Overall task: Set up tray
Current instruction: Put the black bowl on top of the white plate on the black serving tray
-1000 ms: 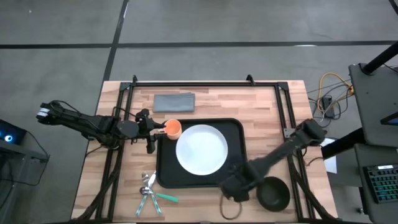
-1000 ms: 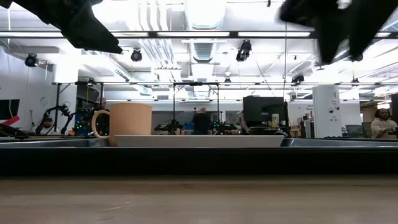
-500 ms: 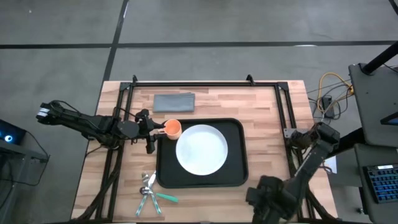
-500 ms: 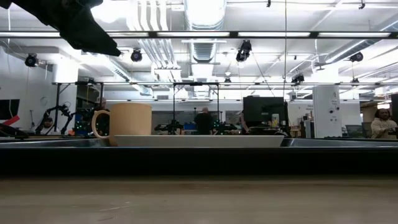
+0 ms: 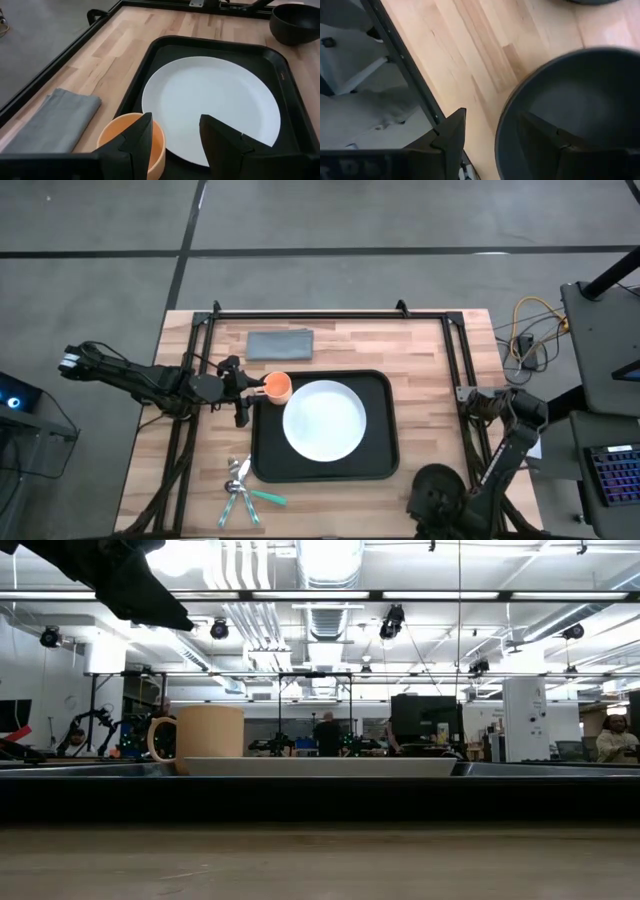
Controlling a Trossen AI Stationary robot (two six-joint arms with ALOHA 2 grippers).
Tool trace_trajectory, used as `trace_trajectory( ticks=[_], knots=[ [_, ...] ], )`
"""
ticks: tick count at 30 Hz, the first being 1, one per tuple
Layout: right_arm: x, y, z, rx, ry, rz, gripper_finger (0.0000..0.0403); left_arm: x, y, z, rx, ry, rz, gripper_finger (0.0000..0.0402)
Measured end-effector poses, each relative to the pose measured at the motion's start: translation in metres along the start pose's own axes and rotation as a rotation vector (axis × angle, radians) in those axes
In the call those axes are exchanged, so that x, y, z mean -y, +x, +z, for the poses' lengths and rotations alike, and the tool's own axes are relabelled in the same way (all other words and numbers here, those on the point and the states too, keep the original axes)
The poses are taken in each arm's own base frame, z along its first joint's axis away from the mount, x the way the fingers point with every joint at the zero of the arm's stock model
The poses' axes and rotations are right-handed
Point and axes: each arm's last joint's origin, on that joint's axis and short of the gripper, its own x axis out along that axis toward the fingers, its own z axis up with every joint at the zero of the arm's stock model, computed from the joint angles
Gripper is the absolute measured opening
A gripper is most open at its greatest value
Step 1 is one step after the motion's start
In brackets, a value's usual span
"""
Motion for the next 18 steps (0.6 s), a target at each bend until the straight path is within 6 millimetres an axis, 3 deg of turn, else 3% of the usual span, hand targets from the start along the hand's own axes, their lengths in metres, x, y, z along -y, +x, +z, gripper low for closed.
trace_trajectory(
  ticks=[9, 11, 14, 18],
  knots=[
    [-0.006, 0.036, -0.012, -0.062, -0.065, -0.117, 0.015, 0.0, 0.0, 0.001, 0.0, -0.025, -0.008, 0.0145],
    [-0.006, 0.041, -0.01, -0.064, -0.075, -0.136, 0.0121, 0.0, 0.0, 0.001, 0.0, -0.025, -0.008, 0.0145],
    [-0.005, 0.041, -0.004, -0.058, -0.118, -0.14, 0.0041, 0.0, 0.0, 0.001, 0.0, -0.025, -0.008, 0.0145],
    [0.004, 0.035, 0.012, -0.058, -0.194, -0.191, 0.0011, 0.0, 0.0, 0.001, 0.0, -0.025, -0.008, 0.0145]
  ],
)
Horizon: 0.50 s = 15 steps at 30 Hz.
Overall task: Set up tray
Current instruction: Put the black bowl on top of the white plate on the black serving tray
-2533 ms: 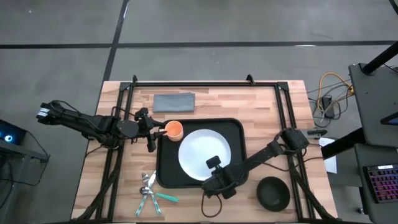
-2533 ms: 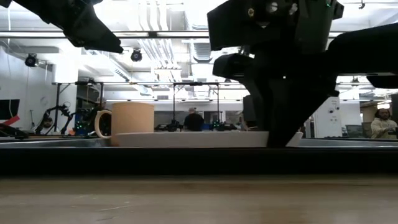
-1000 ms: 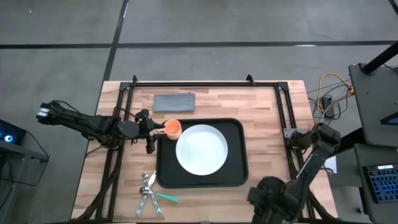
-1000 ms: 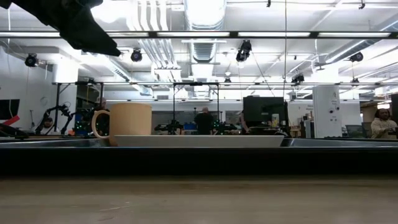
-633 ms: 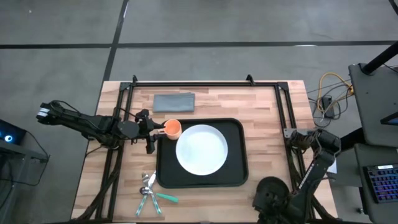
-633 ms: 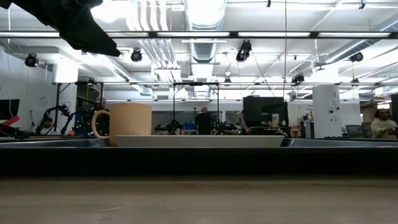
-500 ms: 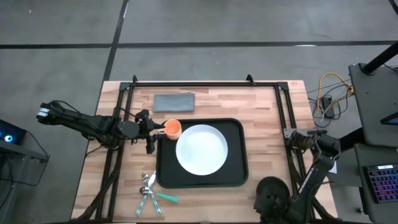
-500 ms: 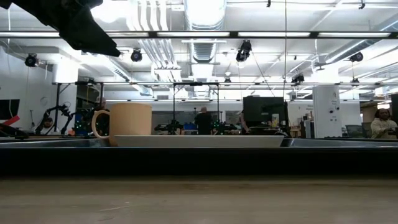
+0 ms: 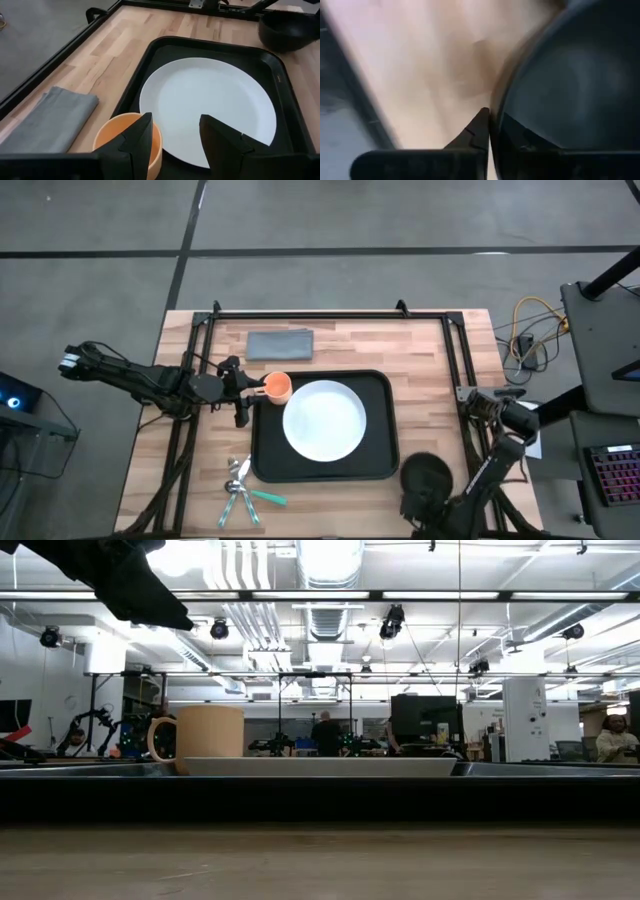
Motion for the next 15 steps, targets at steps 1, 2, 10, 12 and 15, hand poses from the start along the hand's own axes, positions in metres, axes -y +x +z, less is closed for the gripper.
trace_trajectory(
  ticks=[1, 2, 10, 12, 15],
  knots=[
    [0.006, -0.002, 0.005, -0.011, -0.033, -0.023, 0.001, 0.0, 0.0, 0.0, 0.0, 0.0, 0.0, 0.0145],
    [0.011, -0.004, 0.011, -0.02, -0.065, -0.038, 0.0009, 0.0, 0.0, 0.0, 0.0, 0.0, 0.0, 0.0145],
    [0.076, -0.037, 0.085, 0.083, -0.357, -0.074, 0.0008, 0.0, 0.0, 0.0, 0.0, -0.012, 0.0, 0.0145],
    [0.093, -0.038, 0.11, 0.108, -0.435, -0.066, 0.0008, 0.0, 0.0, 0.0, 0.0, -0.014, 0.0, 0.0145],
    [0.118, -0.036, 0.146, 0.154, -0.54, -0.054, 0.0008, 0.0, 0.0, 0.0, 0.0, -0.014, 0.0, 0.0145]
  ],
)
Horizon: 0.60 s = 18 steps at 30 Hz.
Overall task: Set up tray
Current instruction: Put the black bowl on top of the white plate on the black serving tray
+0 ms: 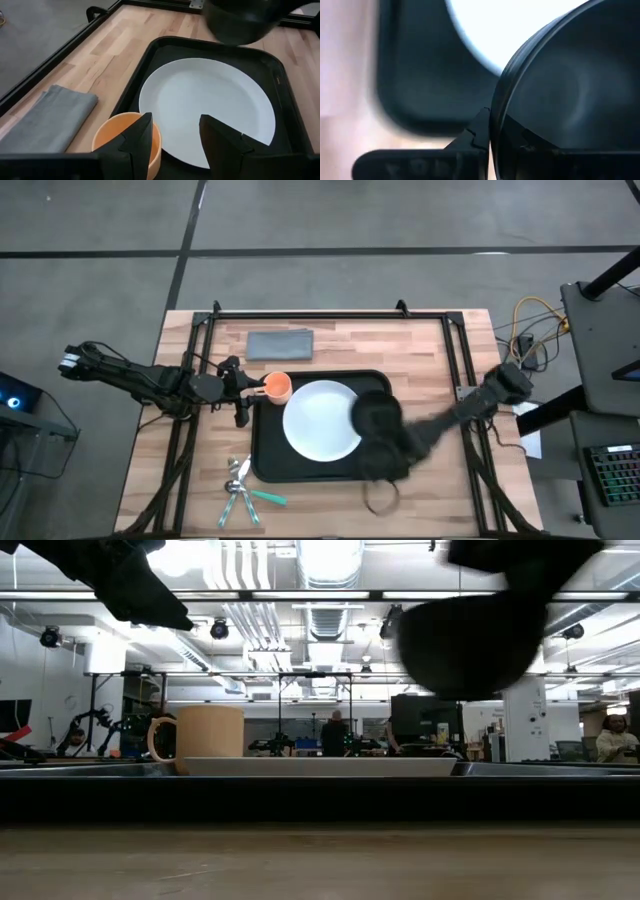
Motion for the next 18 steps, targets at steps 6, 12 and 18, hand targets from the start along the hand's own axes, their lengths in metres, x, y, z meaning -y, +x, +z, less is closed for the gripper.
trace_trajectory(
  ticks=[6, 12, 18],
  knots=[
    [0.054, 0.018, 0.031, 0.184, -0.171, 0.073, 0.0008, 0.0, 0.0, 0.0, 0.0, 0.0, 0.0, 0.0145],
    [0.07, 0.043, 0.043, 0.188, -0.251, 0.112, 0.0008, 0.0, 0.0, 0.0, -0.001, -0.01, 0.001, 0.0145],
    [0.075, 0.068, 0.05, 0.144, -0.287, 0.149, 0.0008, 0.0, 0.0, 0.0, -0.001, -0.009, 0.001, 0.0145]
  ],
)
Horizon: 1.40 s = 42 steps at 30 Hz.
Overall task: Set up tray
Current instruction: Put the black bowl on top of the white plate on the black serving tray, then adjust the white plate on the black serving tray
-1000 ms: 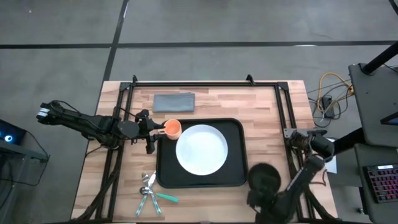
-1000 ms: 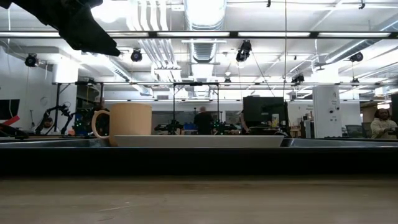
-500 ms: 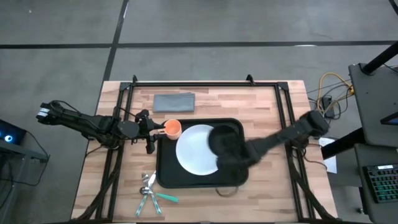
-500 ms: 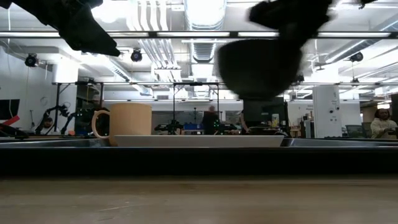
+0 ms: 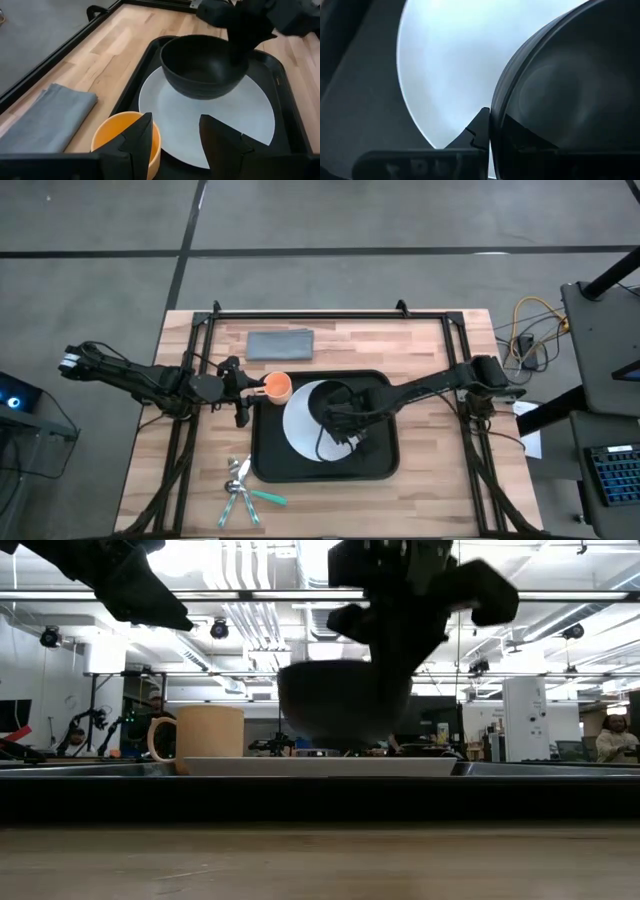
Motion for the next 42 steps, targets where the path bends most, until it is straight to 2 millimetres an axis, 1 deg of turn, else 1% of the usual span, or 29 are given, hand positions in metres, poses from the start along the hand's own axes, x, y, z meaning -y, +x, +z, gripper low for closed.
trace_trajectory(
  ticks=[4, 9, 14, 18, 22, 29, 32, 34, 36, 38, 40, 42],
  knots=[
    [0.002, 0.005, 0.007, 0.015, -0.017, 0.029, 0.0008, 0.0, 0.0, 0.0, 0.0, 0.001, 0.0, 0.0145],
    [0.003, 0.02, 0.017, -0.002, -0.042, 0.048, 0.0008, 0.0, 0.0, 0.0, 0.0, 0.002, 0.0, 0.0145],
    [0.004, 0.027, 0.02, -0.016, -0.048, 0.053, 0.0008, 0.0, 0.0, 0.0, -0.001, 0.002, 0.0, 0.0145],
    [0.004, 0.027, 0.02, 0.0, -0.049, 0.072, 0.0014, 0.0, 0.0, 0.0, -0.001, 0.002, 0.0, 0.0145],
    [0.005, 0.027, 0.023, 0.029, -0.022, 0.066, 0.0034, 0.0, 0.0, 0.0, -0.001, 0.002, 0.0, 0.0145],
    [0.01, 0.01, 0.034, 0.073, -0.002, 0.046, 0.0091, 0.001, 0.0, 0.0, -0.007, 0.002, -0.02, 0.0145],
    [0.013, -0.005, 0.038, 0.067, 0.003, 0.048, 0.011, 0.001, 0.0, -0.001, -0.017, 0.003, -0.051, 0.0145],
    [0.015, -0.019, 0.039, 0.044, 0.053, 0.057, 0.012, 0.002, 0.0, -0.001, -0.025, 0.005, -0.061, 0.0145],
    [0.014, -0.031, 0.035, -0.011, 0.115, 0.075, 0.0127, 0.002, 0.0, -0.001, -0.026, 0.005, -0.061, 0.0145],
    [0.01, -0.039, 0.027, -0.105, 0.179, 0.097, 0.0133, 0.002, 0.0, -0.001, -0.026, 0.005, -0.061, 0.0145],
    [0.004, -0.041, 0.02, -0.172, 0.243, 0.109, 0.0138, 0.002, 0.0, -0.001, -0.028, 0.006, -0.061, 0.0145],
    [-0.006, -0.037, 0.011, -0.211, 0.278, 0.118, 0.0141, 0.002, 0.0, -0.002, -0.029, 0.006, -0.061, 0.0145]
  ],
)
